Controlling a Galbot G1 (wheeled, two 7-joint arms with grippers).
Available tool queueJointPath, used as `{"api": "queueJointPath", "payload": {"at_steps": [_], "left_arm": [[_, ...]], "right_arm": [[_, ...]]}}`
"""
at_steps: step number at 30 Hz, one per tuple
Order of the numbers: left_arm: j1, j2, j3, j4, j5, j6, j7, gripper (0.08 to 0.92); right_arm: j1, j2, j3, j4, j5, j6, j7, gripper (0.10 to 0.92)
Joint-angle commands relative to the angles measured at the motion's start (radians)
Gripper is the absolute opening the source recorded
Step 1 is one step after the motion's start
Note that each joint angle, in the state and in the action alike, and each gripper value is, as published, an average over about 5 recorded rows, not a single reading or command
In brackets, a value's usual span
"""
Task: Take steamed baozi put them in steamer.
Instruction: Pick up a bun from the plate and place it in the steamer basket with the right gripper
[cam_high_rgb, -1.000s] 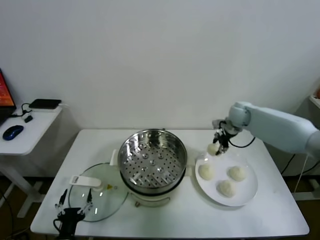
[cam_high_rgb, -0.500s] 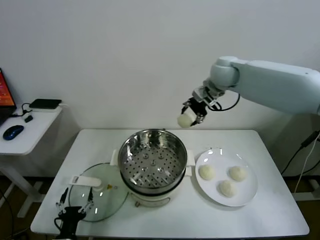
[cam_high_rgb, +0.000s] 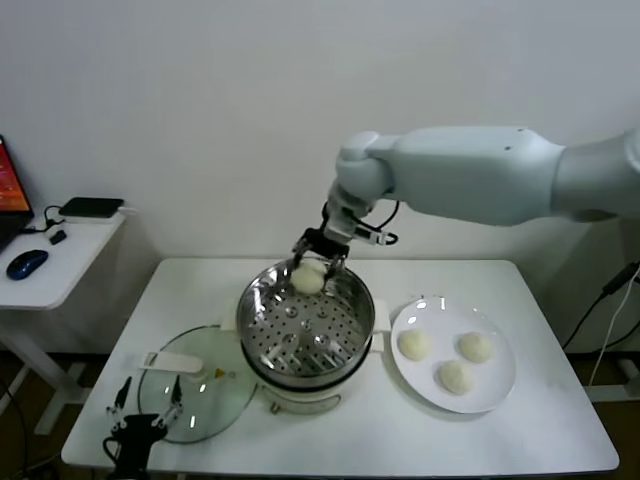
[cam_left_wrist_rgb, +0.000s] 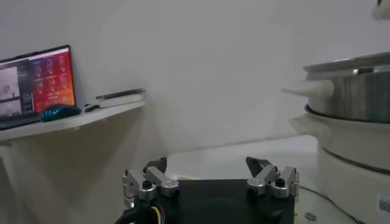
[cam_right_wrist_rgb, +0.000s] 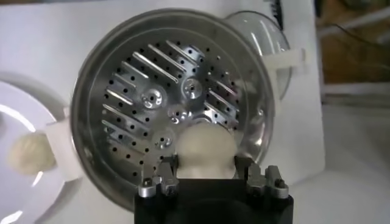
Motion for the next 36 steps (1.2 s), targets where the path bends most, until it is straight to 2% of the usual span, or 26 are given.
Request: {"api": "queueJointPath", "payload": {"at_steps": [1,19,23,27,31,33,36], "left_arm": [[-0.004,-0.041,0.003,0.004,0.006,-0.001,0.000,0.823],[-0.013,-0.041,-0.009,0.027,0.005,-0.010,-0.007,0.823],[-0.014,-0.041,-0.011,0.026,0.004,-0.009,-0.008,0.823],[-0.012,-0.042,-0.011,0.018,0.004,-0.005,-0.005,0.823],[-0.006,-0.044,-0.010,0.008,0.007,0.001,-0.001,0.823],[-0.002,-0.045,-0.009,0.003,0.007,0.003,0.000,0.823],[0.003,-0.046,-0.010,-0.004,0.007,0.006,0.000,0.823]], "right_arm": [[-0.134,0.116,-0.023,-0.205,-0.128,0.143,0.042,0.623],[-0.220,0.149,0.010,-0.342,-0.157,0.192,0.052,0.627],[-0.221,0.153,0.033,-0.360,-0.149,0.214,0.055,0.671],[-0.165,0.141,0.025,-0.334,-0.056,0.240,0.010,0.775],[-0.052,0.102,-0.054,-0.251,0.126,0.216,-0.072,0.819],[0.009,0.071,-0.106,-0.199,0.238,0.163,-0.104,0.822],[0.104,0.007,-0.186,-0.110,0.412,-0.012,-0.134,0.823]]}}
